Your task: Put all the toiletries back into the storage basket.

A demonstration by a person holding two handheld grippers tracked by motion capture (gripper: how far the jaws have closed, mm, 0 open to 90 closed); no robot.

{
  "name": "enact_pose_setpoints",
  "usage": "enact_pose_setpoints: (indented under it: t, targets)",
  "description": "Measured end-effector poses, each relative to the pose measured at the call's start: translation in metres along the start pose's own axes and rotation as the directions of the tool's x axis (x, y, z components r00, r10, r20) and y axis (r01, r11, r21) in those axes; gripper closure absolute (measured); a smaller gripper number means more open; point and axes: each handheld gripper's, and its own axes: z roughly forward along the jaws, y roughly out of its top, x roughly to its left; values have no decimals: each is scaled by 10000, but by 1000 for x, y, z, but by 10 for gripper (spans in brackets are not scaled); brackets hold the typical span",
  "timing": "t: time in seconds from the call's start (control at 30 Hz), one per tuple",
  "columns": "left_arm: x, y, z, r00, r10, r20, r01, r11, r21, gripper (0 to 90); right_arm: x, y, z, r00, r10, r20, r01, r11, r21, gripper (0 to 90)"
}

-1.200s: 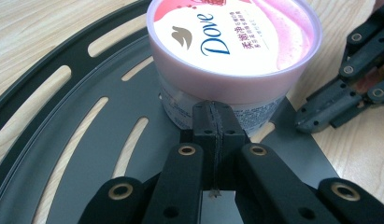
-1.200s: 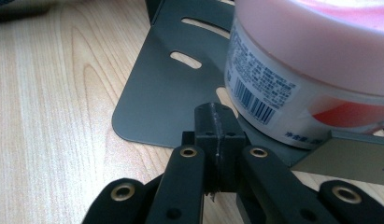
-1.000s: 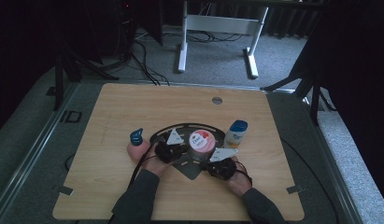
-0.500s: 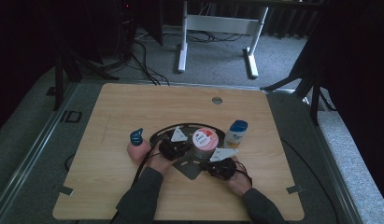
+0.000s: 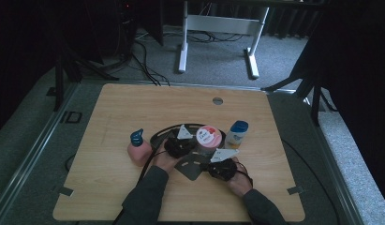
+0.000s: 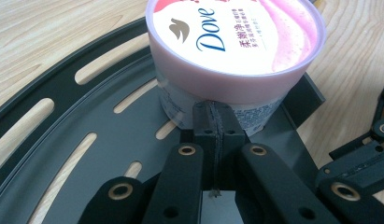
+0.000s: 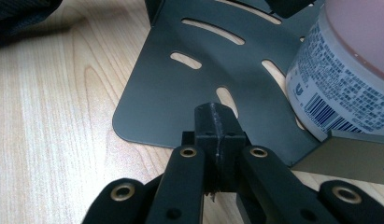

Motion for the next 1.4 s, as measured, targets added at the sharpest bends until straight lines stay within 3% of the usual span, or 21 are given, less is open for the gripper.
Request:
enact_pose_setpoints:
  t: [0.77,1.4]
  targets:
    - [1,15,8,9974,-499,-525,530,9967,611,894,0,0,1,10000,41,-86,-42,10000,-21,900]
    - [1,21,17,9938,-984,-517,1007,9939,445,893,0,1,2,9998,55,-180,-56,10000,-30,900]
